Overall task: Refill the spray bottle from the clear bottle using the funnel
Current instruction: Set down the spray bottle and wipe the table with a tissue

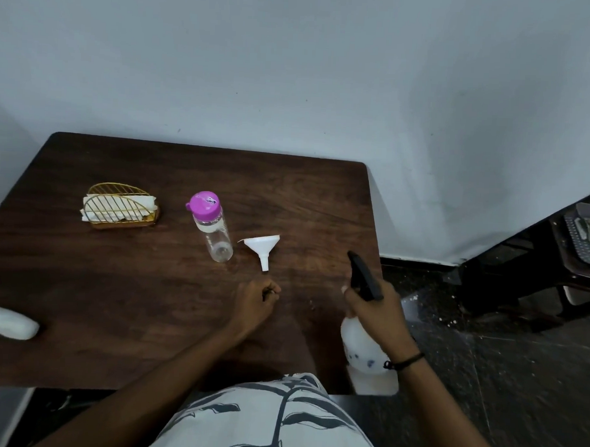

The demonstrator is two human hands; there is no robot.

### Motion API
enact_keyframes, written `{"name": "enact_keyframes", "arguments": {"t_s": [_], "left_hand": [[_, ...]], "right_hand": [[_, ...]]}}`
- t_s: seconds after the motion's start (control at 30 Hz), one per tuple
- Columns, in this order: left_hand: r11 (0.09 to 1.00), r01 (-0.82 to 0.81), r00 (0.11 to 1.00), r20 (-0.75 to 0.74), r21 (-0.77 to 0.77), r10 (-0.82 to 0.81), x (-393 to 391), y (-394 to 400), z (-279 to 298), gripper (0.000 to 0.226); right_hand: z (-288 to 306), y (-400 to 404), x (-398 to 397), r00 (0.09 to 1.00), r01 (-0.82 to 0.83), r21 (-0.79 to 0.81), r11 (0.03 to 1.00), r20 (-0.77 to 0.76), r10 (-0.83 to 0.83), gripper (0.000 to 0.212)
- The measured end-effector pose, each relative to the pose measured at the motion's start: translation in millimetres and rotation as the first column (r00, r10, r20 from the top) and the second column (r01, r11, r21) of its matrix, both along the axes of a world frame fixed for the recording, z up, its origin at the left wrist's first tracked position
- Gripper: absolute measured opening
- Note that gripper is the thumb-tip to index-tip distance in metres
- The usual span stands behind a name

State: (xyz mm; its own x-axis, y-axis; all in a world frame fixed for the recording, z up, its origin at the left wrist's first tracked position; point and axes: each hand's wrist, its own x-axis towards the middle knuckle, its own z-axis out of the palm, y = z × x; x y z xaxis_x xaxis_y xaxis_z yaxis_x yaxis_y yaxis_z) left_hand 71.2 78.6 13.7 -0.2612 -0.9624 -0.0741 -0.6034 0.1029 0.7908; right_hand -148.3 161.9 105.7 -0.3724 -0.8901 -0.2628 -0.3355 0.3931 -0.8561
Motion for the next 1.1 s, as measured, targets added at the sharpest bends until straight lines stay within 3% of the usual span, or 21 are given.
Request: {"name": "enact_keyframes", "arguments": {"t_s": [0.1, 0.2, 0.67, 0.73, 0.8, 0.87, 0.93, 1.0, 1.1], "left_hand": [[1.0, 0.009, 1.0, 0.019, -0.017, -0.009, 2.8, -2.4, 1.8, 0.017], [1.0, 0.012, 1.0, 0.029, -0.011, -0.011, 4.8, -4.9, 5.7, 0.016], [1.0, -0.002, 0.999, 0.044, -0.002, 0.002, 5.4, -17.8, 14.9, 0.019], [1.0, 0.006, 0.999, 0.046, -0.012, -0.005, 4.1, -19.2, 15.1, 0.018], [1.0, 0.016, 0.998, 0.055, -0.024, -0.015, 1.5, -19.8, 16.7, 0.016], [0.999, 0.018, 0.999, 0.043, -0.048, -0.016, -1.2, -19.7, 21.0, 0.015], [0.996, 0.026, 0.999, 0.023, -0.085, -0.024, -1.7, -20.5, 24.5, 0.014], [0.993, 0.028, 1.0, 0.003, -0.115, -0.028, -1.9, -22.2, 27.3, 0.013], [0.99, 0.024, 1.0, -0.013, -0.141, -0.026, 2.3, -24.6, 32.0, 0.013]], "right_hand": [[5.4, -28.5, -3.5, 0.997, 0.042, -0.168, 0.985, 0.074, -0.03, 0.004], [-4.1, -55.4, -7.9, 0.993, 0.032, -0.238, 0.971, 0.116, -0.004, 0.023], [-20.2, -108.4, 0.1, 0.991, 0.002, -0.228, 0.974, 0.131, 0.029, 0.029], [-23.5, -109.0, -1.2, 0.991, 0.004, -0.195, 0.981, 0.13, 0.022, 0.039], [-26.9, -105.1, -4.4, 0.995, -0.023, -0.124, 0.992, 0.094, 0.034, 0.064], [-34.2, -92.7, -10.6, 0.998, -0.062, -0.081, 0.995, 0.002, 0.063, 0.096], [-44.3, -72.9, -16.0, 0.994, -0.053, -0.105, 0.993, -0.098, 0.043, 0.11], [-49.6, -45.5, -15.7, 0.998, 0.016, -0.164, 0.986, -0.054, -0.026, 0.106], [-32.6, -18.2, 8.7, 0.98, 0.15, -0.351, 0.924, -0.072, -0.187, 0.078]]}}
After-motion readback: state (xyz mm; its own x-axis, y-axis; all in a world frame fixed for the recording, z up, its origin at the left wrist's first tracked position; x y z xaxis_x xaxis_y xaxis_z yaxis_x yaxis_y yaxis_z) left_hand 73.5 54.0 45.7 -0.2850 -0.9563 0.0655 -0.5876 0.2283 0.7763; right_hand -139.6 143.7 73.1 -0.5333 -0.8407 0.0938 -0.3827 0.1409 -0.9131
